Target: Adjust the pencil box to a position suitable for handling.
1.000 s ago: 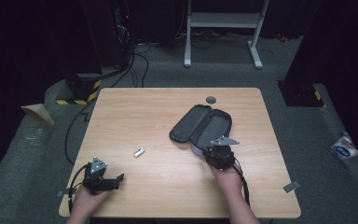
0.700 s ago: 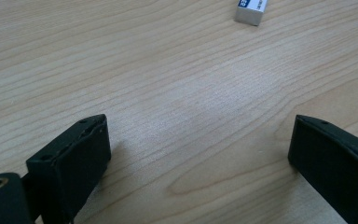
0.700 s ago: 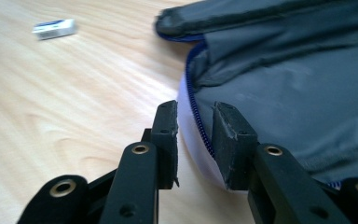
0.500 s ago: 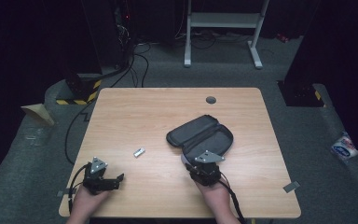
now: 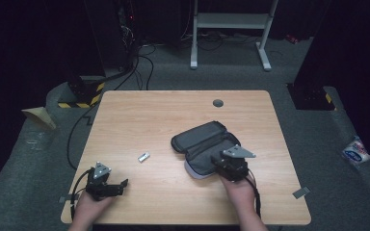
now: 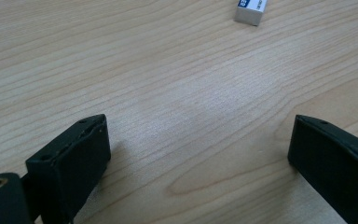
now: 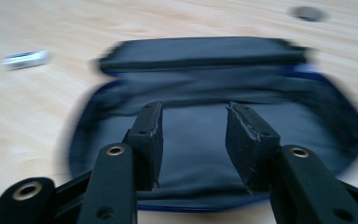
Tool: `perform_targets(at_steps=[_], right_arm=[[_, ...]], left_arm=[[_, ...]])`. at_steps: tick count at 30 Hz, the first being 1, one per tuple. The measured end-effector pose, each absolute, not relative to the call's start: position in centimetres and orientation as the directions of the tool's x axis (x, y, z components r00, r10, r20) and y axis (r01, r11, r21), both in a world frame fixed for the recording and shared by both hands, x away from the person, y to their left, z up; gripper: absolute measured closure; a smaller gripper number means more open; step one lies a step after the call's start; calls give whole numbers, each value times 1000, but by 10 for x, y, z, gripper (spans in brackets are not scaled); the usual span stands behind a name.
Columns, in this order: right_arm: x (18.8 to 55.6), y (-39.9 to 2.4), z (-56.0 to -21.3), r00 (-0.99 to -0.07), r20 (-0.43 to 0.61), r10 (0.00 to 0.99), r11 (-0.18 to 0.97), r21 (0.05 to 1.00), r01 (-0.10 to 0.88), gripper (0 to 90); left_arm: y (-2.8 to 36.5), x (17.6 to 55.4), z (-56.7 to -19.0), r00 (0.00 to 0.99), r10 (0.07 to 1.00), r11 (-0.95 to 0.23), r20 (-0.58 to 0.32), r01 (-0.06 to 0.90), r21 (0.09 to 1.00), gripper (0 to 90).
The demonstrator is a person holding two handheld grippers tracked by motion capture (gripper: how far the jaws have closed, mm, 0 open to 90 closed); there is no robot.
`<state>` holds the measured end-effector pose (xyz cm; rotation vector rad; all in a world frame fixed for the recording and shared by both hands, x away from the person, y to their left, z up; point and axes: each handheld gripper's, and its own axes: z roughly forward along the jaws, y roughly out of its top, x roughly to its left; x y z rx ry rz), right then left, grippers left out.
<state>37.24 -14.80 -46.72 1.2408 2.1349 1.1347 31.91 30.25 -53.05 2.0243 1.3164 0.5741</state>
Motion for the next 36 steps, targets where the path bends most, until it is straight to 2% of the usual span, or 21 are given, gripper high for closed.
perform_targets(at_steps=[8,13,19,24,30,36], right_arm=[[409,-206,-470,-335,21,942,191,788,585,553],[425,-221,-476,-299,67,952,143,766,627,587],[431,-216,-484,-319,60,946,166,755,634,642],[428,-213,-487,-334,41,942,192,748,635,746],[411,-209,-488,-338,62,939,176,756,630,742],[382,-194,-488,-391,71,918,193,780,596,699]], left_arm=[[302,319,-531,399,917,-283,9,635,719,60],[302,319,-531,399,917,-284,10,634,719,61],[302,319,-531,399,917,-284,10,634,719,61],[302,319,-531,402,915,-283,6,632,721,64],[302,318,-531,406,914,-283,5,628,725,83],[302,318,-530,413,911,-291,10,623,726,97]])
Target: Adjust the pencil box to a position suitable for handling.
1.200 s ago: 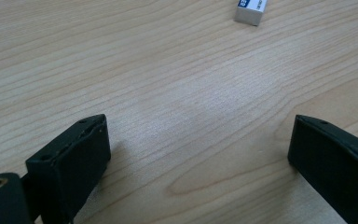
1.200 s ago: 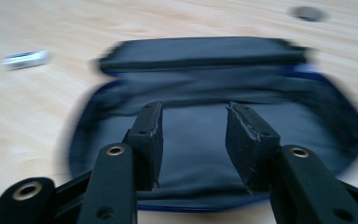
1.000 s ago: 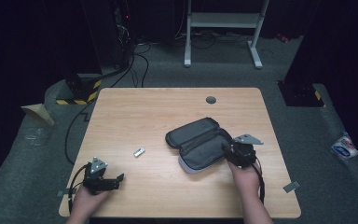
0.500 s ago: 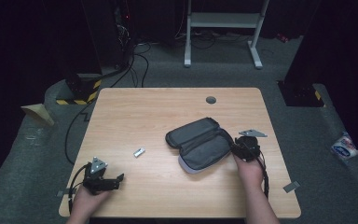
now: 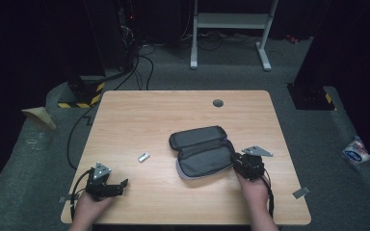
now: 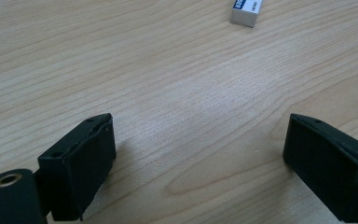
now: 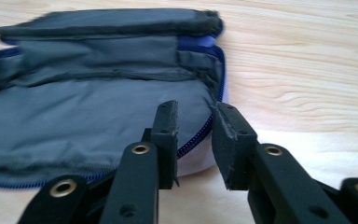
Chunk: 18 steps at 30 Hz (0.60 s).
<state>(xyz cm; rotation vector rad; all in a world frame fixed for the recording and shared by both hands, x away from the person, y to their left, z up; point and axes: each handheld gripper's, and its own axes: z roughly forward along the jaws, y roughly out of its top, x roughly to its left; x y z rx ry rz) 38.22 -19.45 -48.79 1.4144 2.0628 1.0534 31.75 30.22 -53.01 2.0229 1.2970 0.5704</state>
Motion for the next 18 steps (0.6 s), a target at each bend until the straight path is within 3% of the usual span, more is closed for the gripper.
perform_targets(at_steps=[10,18], right_arm=[[354,-175,-483,-454,110,884,177,821,543,637],[374,-206,-485,-318,82,944,121,813,569,645]], left_arm=[[303,316,-530,410,912,-285,9,618,733,136],[303,316,-530,407,913,-279,4,618,734,149]])
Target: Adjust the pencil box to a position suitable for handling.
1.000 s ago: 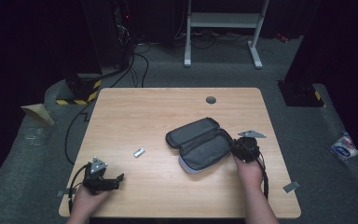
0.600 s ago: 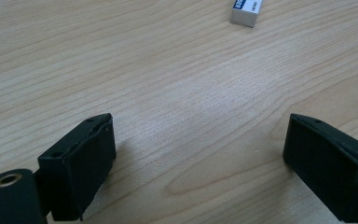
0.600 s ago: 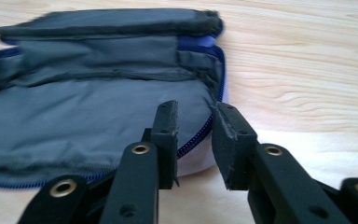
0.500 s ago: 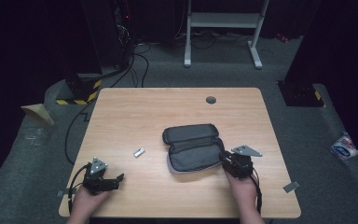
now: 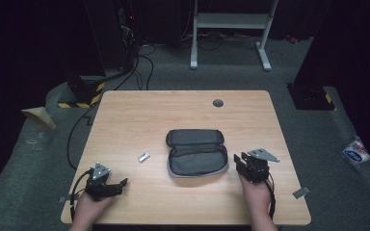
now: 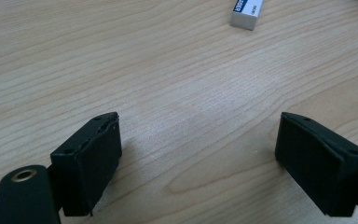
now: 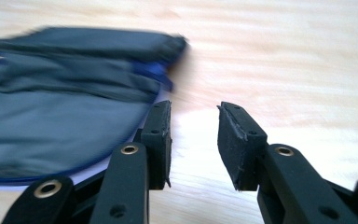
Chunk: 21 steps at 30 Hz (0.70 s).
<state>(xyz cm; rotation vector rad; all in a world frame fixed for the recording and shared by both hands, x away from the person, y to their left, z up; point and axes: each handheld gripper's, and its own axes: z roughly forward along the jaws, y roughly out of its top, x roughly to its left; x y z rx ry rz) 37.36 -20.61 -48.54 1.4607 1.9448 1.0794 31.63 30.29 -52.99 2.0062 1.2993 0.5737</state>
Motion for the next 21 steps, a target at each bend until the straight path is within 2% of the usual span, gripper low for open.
perform_targets(at_steps=[6,21], right_arm=[[385,-203,-506,-314,71,947,153,760,631,643],[389,-174,-514,-377,56,925,208,754,623,629]], left_arm=[[303,316,-530,407,913,-279,4,619,735,149],[303,316,-530,407,913,-279,4,619,734,149]])
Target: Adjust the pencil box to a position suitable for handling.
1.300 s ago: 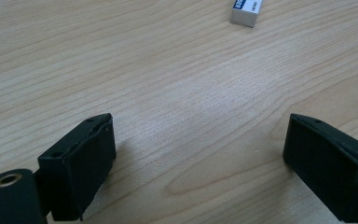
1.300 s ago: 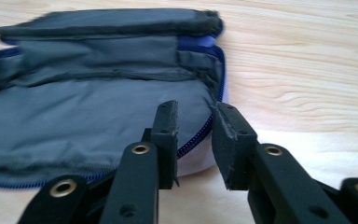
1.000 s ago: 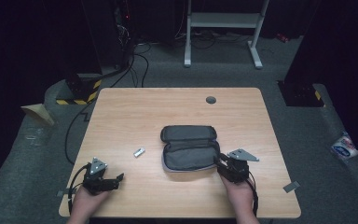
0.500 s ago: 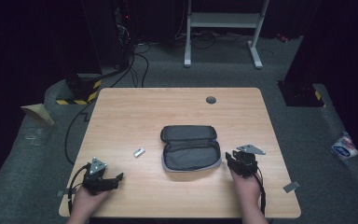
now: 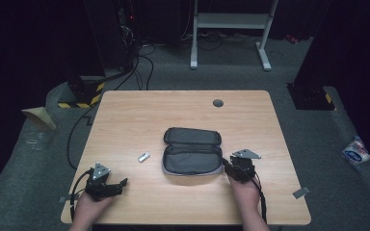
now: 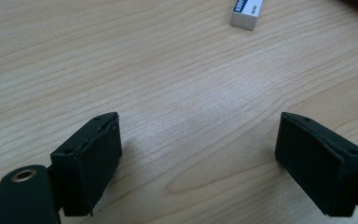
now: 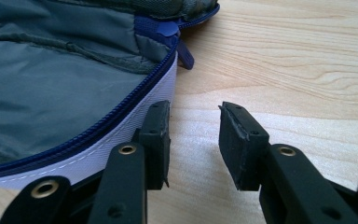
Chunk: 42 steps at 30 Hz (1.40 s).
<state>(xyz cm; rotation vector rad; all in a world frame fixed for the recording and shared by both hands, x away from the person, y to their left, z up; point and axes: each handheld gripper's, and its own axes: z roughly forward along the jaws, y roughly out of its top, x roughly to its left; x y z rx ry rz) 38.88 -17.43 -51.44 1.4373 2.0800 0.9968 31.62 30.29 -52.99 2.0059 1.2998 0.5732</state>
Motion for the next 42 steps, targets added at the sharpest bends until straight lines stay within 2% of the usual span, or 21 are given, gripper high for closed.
perform_targets(at_steps=[7,10,14,20,24,29,34,37,39,42], right_arm=[[386,-187,-513,-352,60,934,188,757,626,584],[381,-201,-516,-337,68,939,178,741,647,515],[370,-217,-521,-335,-1,942,231,727,646,451],[358,-233,-523,-329,-12,944,238,717,655,260],[357,-233,-524,-327,-18,945,239,721,650,252],[357,-232,-524,-319,-11,948,228,721,654,257],[357,-232,-524,-319,-10,948,228,721,655,257],[357,-232,-524,-319,-10,948,228,721,655,257],[357,-232,-524,-319,-10,948,228,720,655,256],[357,-231,-524,-319,-10,948,228,720,656,255]], left_arm=[[303,316,-530,406,914,-278,4,619,735,150],[303,316,-530,406,914,-278,4,619,735,150],[303,317,-530,404,915,-279,6,619,734,148],[302,316,-530,399,917,-279,14,616,736,155],[299,313,-529,420,906,-308,48,577,756,267],[298,313,-528,391,919,-296,56,587,753,286],[303,311,-524,370,929,-230,-10,600,766,309],[304,313,-523,403,914,-232,-46,613,756,313],[300,316,-524,408,912,-252,-35,628,736,309],[298,317,-522,399,917,-255,-22,627,736,354]])
